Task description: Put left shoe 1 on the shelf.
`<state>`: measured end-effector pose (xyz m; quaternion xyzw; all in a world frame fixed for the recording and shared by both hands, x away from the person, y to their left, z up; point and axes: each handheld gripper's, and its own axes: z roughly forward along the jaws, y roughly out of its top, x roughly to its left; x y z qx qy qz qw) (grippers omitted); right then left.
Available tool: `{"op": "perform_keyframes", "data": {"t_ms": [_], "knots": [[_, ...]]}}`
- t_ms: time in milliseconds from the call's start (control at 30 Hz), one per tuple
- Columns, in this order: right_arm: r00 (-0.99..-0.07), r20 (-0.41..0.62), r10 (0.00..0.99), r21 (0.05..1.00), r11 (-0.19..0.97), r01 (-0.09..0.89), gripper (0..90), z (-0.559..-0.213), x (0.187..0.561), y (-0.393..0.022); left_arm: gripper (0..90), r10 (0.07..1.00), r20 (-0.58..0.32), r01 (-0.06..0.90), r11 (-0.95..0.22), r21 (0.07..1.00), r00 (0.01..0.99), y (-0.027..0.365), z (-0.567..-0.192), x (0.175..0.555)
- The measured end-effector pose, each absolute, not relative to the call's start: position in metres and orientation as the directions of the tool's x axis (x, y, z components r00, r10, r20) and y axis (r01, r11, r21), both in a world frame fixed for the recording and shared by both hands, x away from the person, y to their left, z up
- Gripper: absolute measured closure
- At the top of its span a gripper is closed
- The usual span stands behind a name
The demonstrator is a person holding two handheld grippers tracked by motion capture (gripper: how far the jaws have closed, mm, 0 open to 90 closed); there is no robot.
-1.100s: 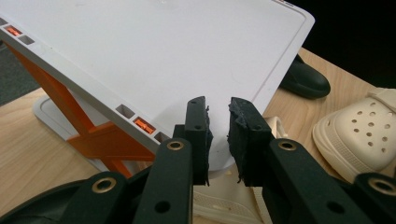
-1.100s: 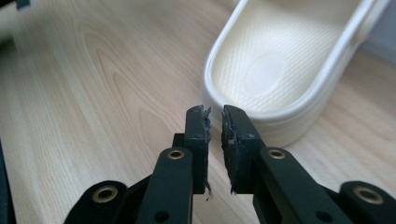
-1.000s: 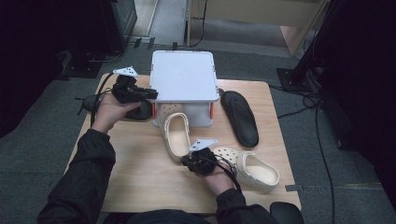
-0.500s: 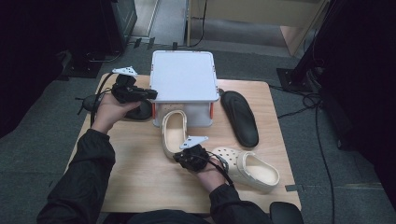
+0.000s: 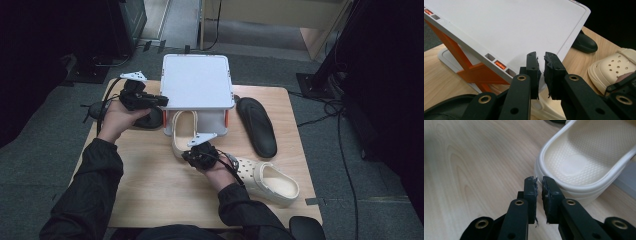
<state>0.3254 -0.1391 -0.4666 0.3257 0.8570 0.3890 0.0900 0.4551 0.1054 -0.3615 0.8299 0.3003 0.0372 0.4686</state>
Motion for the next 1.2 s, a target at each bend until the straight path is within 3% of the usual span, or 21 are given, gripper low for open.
{"op": "perform_keyframes", "data": {"t_ms": [733,1000,1200], "knots": [[-0.799,0.101,0.593,0.736,0.496,0.461,86.2,-0.468,0.369,-0.117,82.2,0.536,-0.223,0.467,-0.377,0.800,0.815,0.105,-0.362,0.455],[-0.790,0.104,0.604,0.726,0.497,0.475,84.4,-0.466,0.369,-0.105,82.3,0.535,-0.225,0.467,-0.374,0.801,0.814,0.106,-0.362,0.455],[-0.765,0.109,0.635,0.705,0.493,0.510,84.7,-0.477,0.358,-0.119,82.4,0.534,-0.223,0.465,-0.376,0.802,0.816,0.106,-0.362,0.455]]}}
